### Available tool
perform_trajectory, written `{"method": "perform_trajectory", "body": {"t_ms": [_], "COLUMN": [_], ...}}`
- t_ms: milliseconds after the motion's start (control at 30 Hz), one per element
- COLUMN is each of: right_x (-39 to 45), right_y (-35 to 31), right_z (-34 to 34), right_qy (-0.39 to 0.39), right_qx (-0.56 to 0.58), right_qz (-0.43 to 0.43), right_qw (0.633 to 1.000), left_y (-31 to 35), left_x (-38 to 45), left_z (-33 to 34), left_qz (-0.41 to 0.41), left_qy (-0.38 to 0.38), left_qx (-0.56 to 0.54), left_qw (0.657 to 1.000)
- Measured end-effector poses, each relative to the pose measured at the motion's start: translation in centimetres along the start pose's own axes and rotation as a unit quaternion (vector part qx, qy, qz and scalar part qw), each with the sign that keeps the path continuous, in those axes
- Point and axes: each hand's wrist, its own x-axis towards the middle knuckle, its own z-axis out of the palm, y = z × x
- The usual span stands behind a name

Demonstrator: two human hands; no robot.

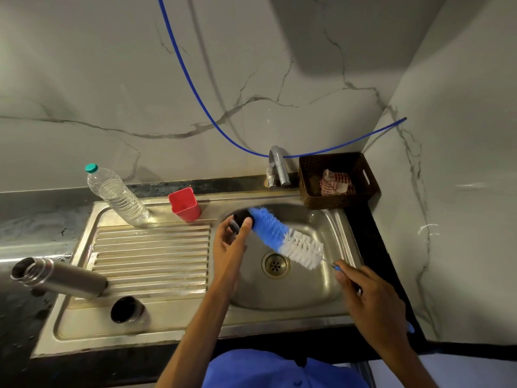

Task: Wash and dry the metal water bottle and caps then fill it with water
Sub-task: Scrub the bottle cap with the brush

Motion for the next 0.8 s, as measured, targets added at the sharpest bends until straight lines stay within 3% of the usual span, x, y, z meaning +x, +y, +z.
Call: {"method": "perform_trajectory", "body": {"t_ms": [167, 300, 500, 667, 800], "right_x": [-0.9, -1.3, -1.6, -1.5, -1.2], "right_y": [-0.6, -0.8, -1.4, -1.9, -2.6], "right_z": [0.6, 0.2, -0.8, -0.5, 0.2], "right_qy": [0.022, 0.027, 0.028, 0.033, 0.011], "right_qx": [0.033, -0.004, -0.014, -0.01, -0.014], "right_qz": [-0.002, 0.016, -0.009, -0.001, -0.005], "right_qw": [0.999, 1.0, 0.999, 0.999, 1.0], "left_y": [-0.3, 0.2, 1.5, 0.7, 0.5], "left_x": [-1.8, -3.0, -2.2, -2.3, -3.1], "left_z": [0.7, 1.5, 1.1, 0.2, -0.3], "left_qz": [-0.055, -0.035, 0.044, 0.011, -0.012], "left_qy": [-0.055, -0.091, -0.045, -0.088, -0.112], "left_qx": [-0.042, -0.041, -0.033, 0.028, 0.004], "left_qw": [0.996, 0.994, 0.997, 0.996, 0.994]}}
